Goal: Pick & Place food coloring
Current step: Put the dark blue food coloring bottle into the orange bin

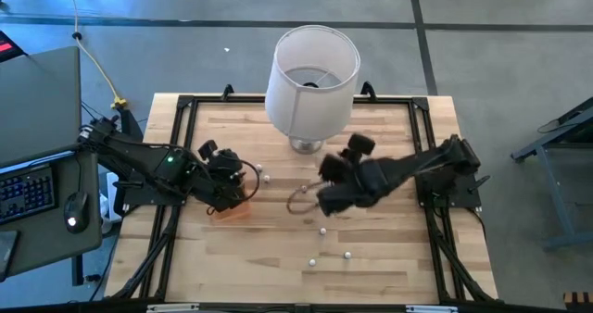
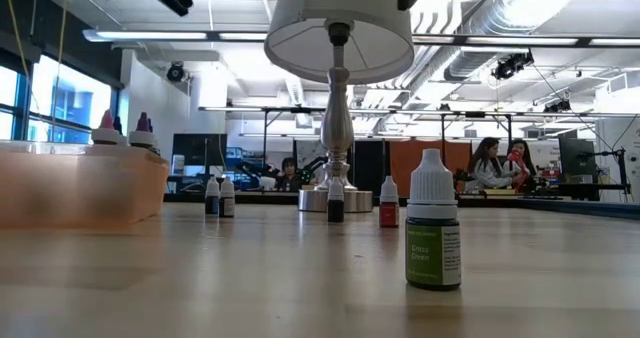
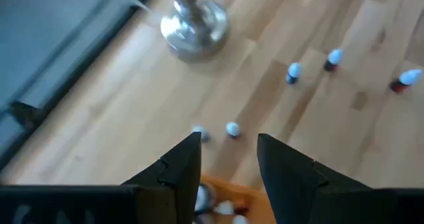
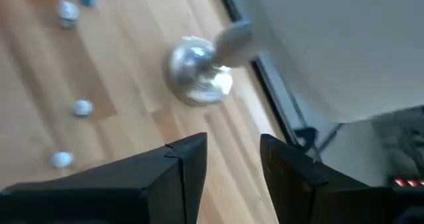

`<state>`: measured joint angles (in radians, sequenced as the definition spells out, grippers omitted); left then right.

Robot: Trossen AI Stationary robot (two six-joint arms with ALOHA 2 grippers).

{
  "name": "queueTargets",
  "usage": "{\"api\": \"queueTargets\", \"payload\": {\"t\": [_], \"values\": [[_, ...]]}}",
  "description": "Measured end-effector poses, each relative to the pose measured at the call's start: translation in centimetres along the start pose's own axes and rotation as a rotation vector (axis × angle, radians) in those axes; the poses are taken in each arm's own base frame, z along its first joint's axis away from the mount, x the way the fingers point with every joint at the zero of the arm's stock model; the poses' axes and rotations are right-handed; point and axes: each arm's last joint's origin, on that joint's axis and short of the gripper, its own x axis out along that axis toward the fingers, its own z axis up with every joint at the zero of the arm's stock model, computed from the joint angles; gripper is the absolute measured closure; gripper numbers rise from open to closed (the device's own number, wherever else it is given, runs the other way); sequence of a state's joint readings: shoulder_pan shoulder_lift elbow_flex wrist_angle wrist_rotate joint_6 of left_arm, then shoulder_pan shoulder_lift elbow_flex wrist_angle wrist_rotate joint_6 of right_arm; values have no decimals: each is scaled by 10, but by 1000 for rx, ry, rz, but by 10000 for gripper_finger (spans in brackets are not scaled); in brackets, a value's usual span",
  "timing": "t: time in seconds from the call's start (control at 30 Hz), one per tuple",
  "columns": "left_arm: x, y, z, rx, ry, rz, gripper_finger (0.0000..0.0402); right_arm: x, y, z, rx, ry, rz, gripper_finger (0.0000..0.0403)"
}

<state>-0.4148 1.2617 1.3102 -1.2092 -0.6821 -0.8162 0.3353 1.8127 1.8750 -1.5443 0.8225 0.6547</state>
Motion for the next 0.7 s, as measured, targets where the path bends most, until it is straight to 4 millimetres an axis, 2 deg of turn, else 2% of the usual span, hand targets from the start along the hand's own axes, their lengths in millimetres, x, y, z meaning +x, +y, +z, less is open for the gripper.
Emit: {"api": "queueTargets", "payload": {"t": [0.1,0.17,0.27,0.43,0.5,0.63,0.7], "values": [[19,0,7,-14,99,-6,257,0,20,-19,-88,-25,46,269],[31,6,12,-23,161,-5,257,6,32,-38,-138,-28,38,269],[56,12,22,-22,231,-5,257,20,37,-73,-154,-4,-19,269],[102,14,38,9,322,-118,257,40,17,-126,-40,32,-88,269],[118,15,38,34,387,-135,257,44,6,-142,24,32,-94,269],[150,19,29,68,542,-75,257,45,-14,-162,111,45,-45,269],[162,20,31,69,550,-67,257,43,-21,-166,175,16,-17,269]]}}
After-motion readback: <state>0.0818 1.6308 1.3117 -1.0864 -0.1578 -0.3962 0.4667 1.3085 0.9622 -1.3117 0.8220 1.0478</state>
